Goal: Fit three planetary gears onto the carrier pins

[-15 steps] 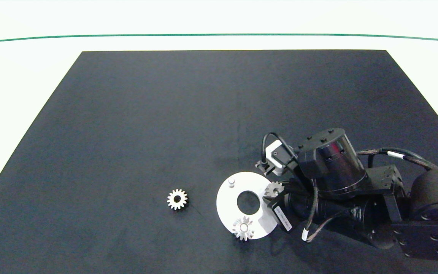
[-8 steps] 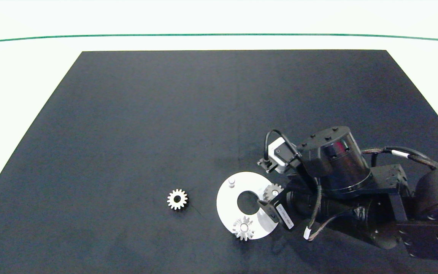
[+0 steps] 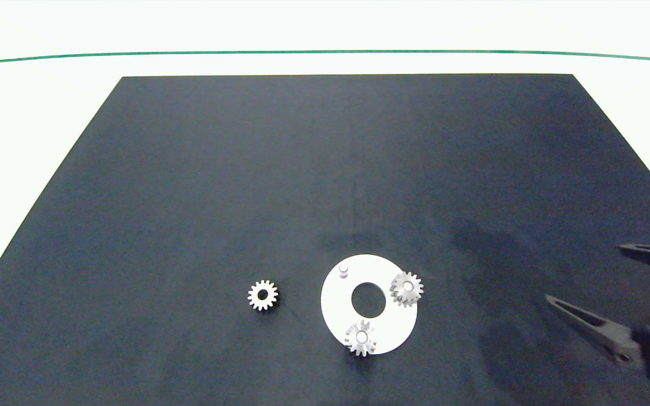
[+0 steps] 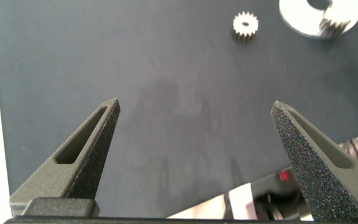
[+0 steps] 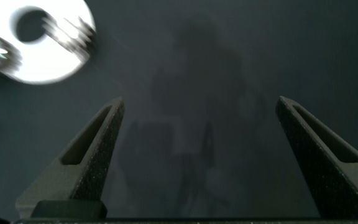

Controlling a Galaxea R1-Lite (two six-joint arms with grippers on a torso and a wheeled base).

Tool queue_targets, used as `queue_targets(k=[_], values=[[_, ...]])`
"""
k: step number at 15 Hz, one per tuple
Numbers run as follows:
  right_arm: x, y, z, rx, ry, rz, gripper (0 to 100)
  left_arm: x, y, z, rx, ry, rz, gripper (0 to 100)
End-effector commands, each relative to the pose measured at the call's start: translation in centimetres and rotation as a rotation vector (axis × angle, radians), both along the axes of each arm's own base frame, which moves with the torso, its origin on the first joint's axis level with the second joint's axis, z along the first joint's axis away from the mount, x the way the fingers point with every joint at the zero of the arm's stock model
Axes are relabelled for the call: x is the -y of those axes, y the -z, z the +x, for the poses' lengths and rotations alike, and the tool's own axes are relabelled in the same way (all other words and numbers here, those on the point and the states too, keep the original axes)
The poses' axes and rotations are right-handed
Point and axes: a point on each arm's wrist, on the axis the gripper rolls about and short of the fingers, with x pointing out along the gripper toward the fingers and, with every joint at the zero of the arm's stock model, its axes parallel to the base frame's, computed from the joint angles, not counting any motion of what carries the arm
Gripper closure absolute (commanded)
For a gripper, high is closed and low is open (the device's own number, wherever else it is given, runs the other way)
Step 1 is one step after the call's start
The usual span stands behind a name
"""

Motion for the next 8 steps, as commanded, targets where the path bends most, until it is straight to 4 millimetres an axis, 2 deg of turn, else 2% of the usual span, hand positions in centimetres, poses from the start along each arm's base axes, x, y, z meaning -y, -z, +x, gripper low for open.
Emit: queue_targets(k=[1,3,5,8], values=[[4.5,0.7,-4.2,0.11,0.119,0.071,0,0.1,0.1,4.3,-0.214,0.098,0.049,0],[5.0,-0.1,-4.7,0.151,0.139,0.101,0,0.9,0.6,7.7,-0.217,0.212,0.076,0],[5.8,-0.4,-5.6,0.194,0.169,0.129,0,1.8,0.7,11.2,-0.149,0.235,0.097,0],[6.0,-0.5,-5.9,0.206,0.169,0.139,0,3.3,0.4,14.0,-0.177,0.261,0.147,0]])
